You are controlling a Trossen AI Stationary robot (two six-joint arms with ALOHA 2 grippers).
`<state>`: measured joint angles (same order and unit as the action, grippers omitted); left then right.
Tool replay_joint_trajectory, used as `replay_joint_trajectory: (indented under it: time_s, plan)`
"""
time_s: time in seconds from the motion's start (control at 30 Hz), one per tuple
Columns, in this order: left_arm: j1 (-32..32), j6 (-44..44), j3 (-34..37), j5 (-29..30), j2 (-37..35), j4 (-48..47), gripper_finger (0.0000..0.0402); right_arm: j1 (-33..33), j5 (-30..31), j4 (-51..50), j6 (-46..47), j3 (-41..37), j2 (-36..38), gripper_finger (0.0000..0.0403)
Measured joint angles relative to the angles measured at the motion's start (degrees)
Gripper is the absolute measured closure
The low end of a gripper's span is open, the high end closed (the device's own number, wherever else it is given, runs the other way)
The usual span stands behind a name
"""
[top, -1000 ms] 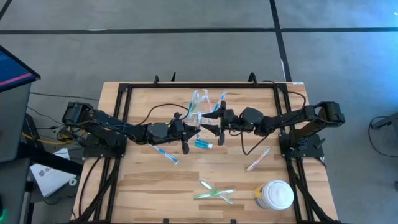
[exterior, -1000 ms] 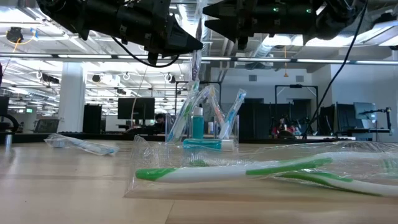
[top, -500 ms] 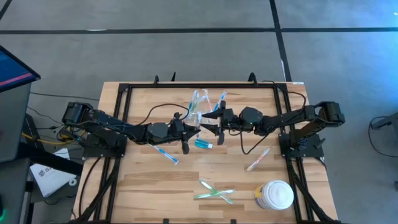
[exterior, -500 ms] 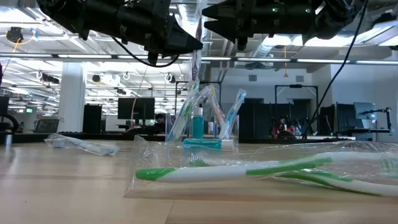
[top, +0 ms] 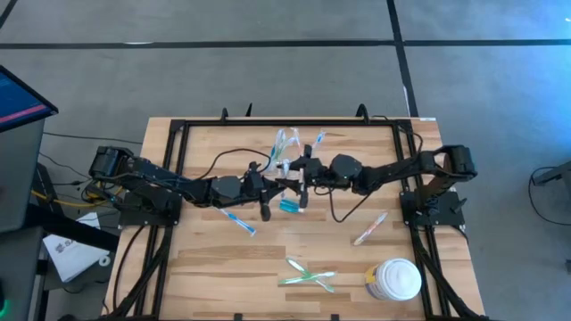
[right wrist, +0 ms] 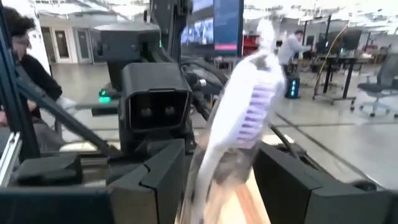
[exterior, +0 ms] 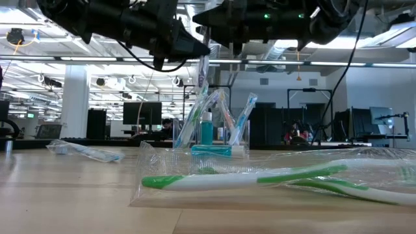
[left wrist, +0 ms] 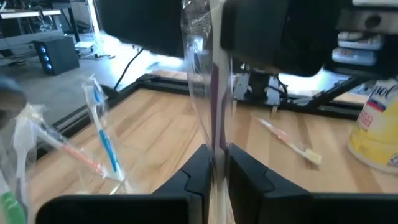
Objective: Pick & Place toothbrushing station
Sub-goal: Put the purple toothbrush into the transparent organizer
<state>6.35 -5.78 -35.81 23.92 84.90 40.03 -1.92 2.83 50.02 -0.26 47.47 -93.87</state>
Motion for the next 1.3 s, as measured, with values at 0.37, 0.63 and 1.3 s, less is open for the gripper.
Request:
replay_joint_trajectory:
  time_s: [0.37, 0.63, 1.3]
  plan:
    - [0.0, 0.0, 0.7, 1.2, 0.0, 1.6, 0.0371, -0.1, 0.0, -1.7, 1.8, -0.2, -0.3, 0.0235]
    - [0.0, 0.0, 0.7, 1.3, 0.0, 1.7, 0.0371, -0.1, 0.0, -1.0, 1.8, -0.2, -0.2, 0.0263]
    - [-0.1, 0.0, 0.8, 1.3, 0.0, 1.6, 0.0371, -0.1, -0.3, -0.2, 1.8, -0.2, -0.2, 0.0339]
